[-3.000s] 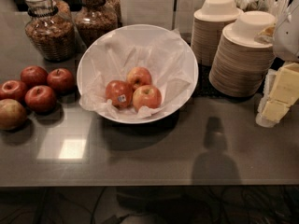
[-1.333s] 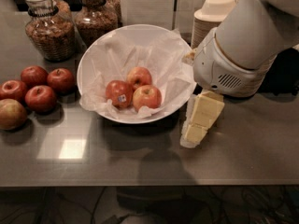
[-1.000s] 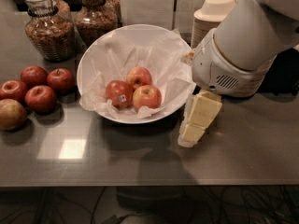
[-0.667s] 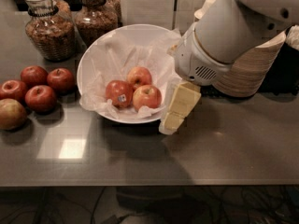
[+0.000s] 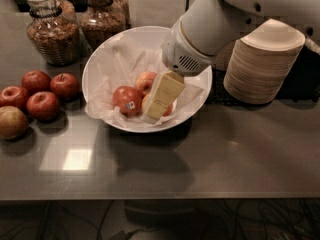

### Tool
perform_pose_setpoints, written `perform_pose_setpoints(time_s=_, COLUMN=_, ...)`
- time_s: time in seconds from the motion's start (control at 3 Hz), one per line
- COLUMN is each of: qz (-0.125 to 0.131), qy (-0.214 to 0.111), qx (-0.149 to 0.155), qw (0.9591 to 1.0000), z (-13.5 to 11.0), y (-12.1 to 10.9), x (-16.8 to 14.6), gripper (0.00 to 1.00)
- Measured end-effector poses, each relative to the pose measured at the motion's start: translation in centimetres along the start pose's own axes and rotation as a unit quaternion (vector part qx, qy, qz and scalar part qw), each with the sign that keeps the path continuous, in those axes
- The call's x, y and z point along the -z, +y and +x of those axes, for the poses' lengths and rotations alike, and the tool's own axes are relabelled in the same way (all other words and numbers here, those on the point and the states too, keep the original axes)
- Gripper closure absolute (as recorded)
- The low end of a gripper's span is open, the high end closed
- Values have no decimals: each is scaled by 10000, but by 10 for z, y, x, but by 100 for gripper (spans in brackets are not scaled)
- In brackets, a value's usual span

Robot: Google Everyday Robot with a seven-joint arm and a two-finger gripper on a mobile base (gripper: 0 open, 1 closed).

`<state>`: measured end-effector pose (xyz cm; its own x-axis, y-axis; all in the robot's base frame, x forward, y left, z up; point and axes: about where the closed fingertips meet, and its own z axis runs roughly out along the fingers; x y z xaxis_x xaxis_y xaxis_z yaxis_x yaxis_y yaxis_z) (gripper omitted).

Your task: Pick apple from white bowl

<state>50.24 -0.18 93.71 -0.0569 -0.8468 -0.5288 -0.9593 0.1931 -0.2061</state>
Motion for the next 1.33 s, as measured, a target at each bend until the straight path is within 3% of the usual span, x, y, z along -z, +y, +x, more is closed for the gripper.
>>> perform_pose_setpoints(time_s=0.33, qz=-46, qy=-90, qx=-439, qw=9990, z=1, y=-8, x=-26, gripper=0)
perform_pose_setpoints(time_s=1.0, qz=146, qy=-76, qx=-1289, qw=9915, z=19, y=-19, x=-58, gripper=0)
perform_pose_setpoints(time_s=1.33, qz=244, qy=-35, qx=-1530, qw=9879, z=28, y=-24, x=-64, gripper=0)
